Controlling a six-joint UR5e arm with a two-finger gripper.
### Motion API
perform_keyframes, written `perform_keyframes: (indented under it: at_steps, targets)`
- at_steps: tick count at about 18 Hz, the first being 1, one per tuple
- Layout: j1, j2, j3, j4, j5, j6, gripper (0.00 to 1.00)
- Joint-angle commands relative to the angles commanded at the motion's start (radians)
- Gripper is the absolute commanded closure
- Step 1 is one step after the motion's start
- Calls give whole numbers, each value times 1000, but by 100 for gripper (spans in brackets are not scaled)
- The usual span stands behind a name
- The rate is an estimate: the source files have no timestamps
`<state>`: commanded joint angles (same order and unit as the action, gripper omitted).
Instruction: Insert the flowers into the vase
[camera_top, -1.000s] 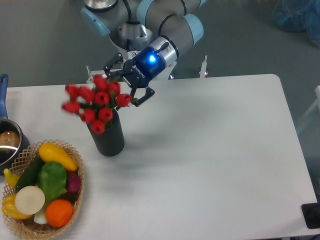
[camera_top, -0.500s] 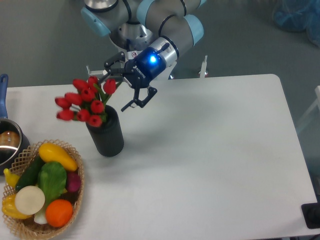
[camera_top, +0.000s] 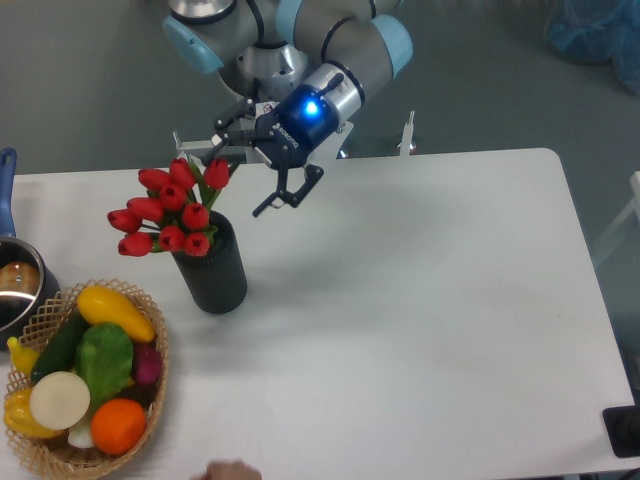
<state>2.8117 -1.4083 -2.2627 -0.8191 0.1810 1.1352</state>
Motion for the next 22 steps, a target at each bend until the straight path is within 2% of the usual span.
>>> perform_keyframes:
  at_steps: [4,6,8,10,13,16,20,22]
  targets:
    - [74,32,89,2,66,5,0]
    - [107,42,158,3,226,14,0]
    - [115,35,253,3,404,12,0]
    - [132,19,328,-2,500,11,0]
    - [157,-38,367,3,531,18,0]
    - [154,-80,396,5,687,84,0]
    - [140,-210,491,2,860,98,0]
    - [92,-277,531,0,944,126,0]
